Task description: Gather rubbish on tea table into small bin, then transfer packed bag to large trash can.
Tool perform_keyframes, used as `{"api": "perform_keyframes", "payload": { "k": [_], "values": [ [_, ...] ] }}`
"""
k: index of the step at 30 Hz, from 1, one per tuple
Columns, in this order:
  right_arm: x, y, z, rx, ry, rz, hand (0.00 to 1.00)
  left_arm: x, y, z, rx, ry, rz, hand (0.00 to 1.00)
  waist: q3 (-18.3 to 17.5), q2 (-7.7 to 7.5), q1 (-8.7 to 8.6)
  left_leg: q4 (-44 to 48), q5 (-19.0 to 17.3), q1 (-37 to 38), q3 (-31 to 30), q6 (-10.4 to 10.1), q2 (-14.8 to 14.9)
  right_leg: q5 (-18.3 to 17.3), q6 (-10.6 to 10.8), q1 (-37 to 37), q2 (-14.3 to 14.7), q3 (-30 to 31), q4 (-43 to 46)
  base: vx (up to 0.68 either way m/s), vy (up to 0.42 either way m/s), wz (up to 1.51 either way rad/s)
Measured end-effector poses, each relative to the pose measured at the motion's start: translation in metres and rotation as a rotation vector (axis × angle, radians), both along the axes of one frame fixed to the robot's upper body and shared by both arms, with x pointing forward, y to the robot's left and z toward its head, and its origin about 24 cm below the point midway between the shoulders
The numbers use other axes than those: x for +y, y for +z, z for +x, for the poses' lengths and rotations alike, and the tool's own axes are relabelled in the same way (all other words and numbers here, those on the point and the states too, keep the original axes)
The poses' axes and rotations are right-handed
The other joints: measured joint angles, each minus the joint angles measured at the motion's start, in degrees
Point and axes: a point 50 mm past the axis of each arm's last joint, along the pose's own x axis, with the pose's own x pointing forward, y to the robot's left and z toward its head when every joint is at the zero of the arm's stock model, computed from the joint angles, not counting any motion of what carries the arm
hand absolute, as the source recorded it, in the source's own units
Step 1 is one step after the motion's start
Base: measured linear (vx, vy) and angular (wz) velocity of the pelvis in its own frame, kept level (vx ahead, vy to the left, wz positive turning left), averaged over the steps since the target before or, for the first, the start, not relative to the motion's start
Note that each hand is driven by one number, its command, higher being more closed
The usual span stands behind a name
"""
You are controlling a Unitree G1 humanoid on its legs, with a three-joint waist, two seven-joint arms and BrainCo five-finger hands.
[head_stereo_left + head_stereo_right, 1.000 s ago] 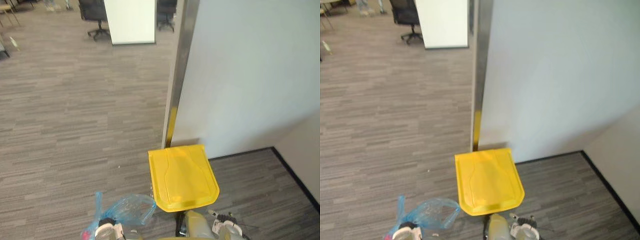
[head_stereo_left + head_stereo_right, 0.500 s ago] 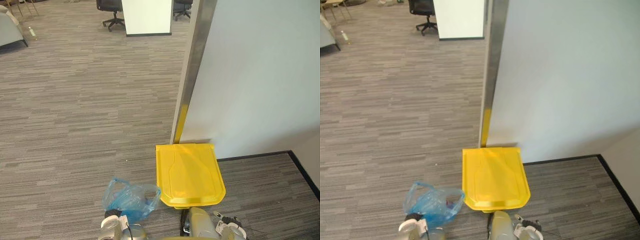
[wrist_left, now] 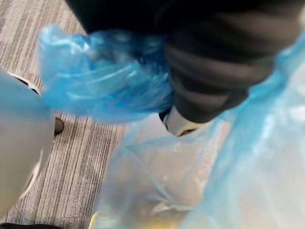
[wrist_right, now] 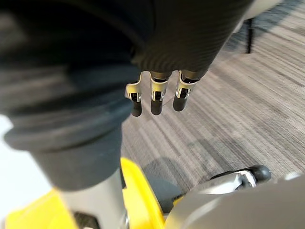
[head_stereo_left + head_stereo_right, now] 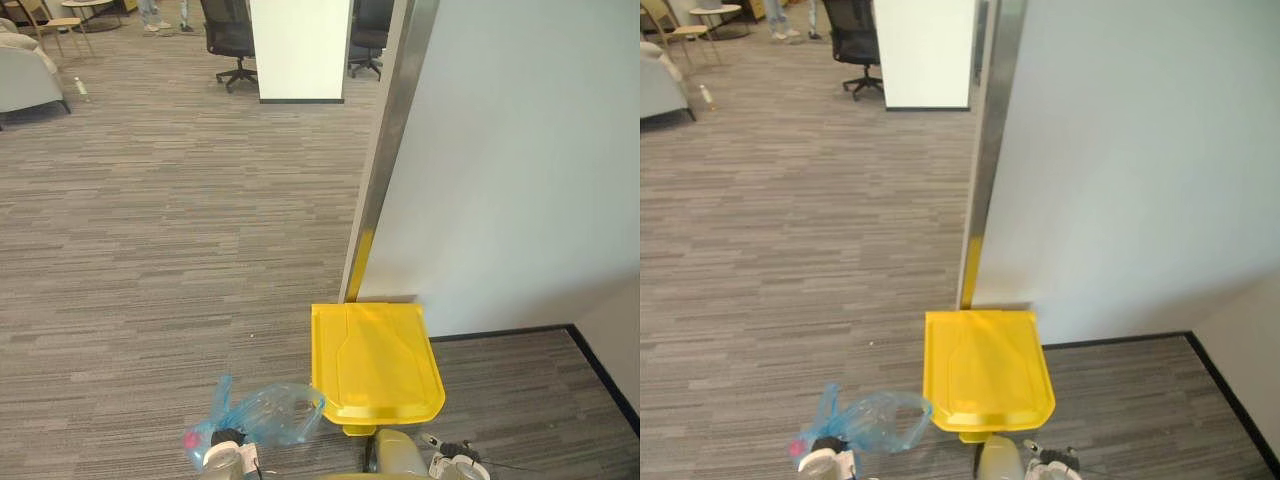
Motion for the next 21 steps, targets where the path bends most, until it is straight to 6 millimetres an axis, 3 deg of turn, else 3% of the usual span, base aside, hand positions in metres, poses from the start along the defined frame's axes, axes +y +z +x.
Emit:
{"api": "perform_keyframes", "payload": {
  "k": [2, 3, 4, 7, 11, 15, 21],
  "values": [
    [-0.001, 0.001, 0.004, -0.005, 0.016, -0.006, 0.0, -0.009, -0.002, -0.002, 0.005, 0.005, -0.024, 1.0, -1.26, 1.61, 0.83, -2.93, 2.18, -0.55, 2.65, -0.67, 1.12, -0.41, -0.57, 2.63, 2.01, 0.0, -11.05, 0.0, -0.073, -0.53],
    [0.001, 0.001, 0.007, -0.009, 0.024, 0.0, 0.0, -0.008, -0.001, -0.001, 0.004, 0.002, -0.023, 1.0, -1.17, 1.6, 0.89, -2.98, 2.28, -1.38, 3.49, -0.85, 1.14, -0.74, -1.41, 3.76, 2.54, 0.0, -15.45, -0.04, -0.112, -0.57],
    [-0.001, 0.002, 0.01, -0.006, 0.04, -0.012, 0.0, -0.009, -0.003, -0.004, 0.016, -0.002, -0.024, 1.0, -1.06, 2.63, 0.77, -3.35, 2.97, -1.54, 3.81, -1.21, 1.77, 1.67, -1.98, 5.38, 4.0, -0.06, -19.64, -0.08, -0.095, -0.32],
    [-0.005, -0.003, -0.005, 0.043, -0.008, -0.001, 0.0, -0.009, -0.004, -0.009, 0.03, -0.009, -0.023, 1.0, -1.19, 2.38, 0.59, -5.38, 3.39, -0.56, 2.8, -0.96, 2.39, 4.5, -1.59, 8.36, 5.51, -0.17, -25.61, -0.09, -0.05, -0.04],
    [-0.008, -0.004, -0.012, 0.062, -0.019, -0.004, 0.0, -0.006, -0.004, -0.008, 0.026, -0.01, -0.017, 1.0, -1.0, 1.78, 0.61, -5.35, 3.22, -0.71, 3.72, -0.89, 1.68, 5.97, -1.57, 8.42, 5.27, 0.37, -26.9, -0.09, 0.005, -0.11],
    [-0.007, -0.003, -0.007, 0.059, 0.012, -0.007, 0.0, -0.003, -0.003, -0.007, 0.022, -0.012, -0.007, 1.0, -0.73, 1.52, 0.3, 0.37, -0.25, -3.49, 3.62, -0.69, 2.37, 5.91, -1.4, 7.02, 4.78, 1.07, -25.44, -0.05, 0.035, -0.09],
    [-0.004, -0.002, -0.001, 0.051, 0.051, -0.008, 0.0, -0.003, -0.001, -0.001, 0.014, -0.063, 0.002, 1.0, -0.91, 1.08, -0.36, -1.22, 1.16, -4.5, 2.98, -0.93, 0.62, 6.74, -1.28, 3.47, 4.7, 3.13, -24.39, 0.09, 0.045, -0.17]
  ]
}}
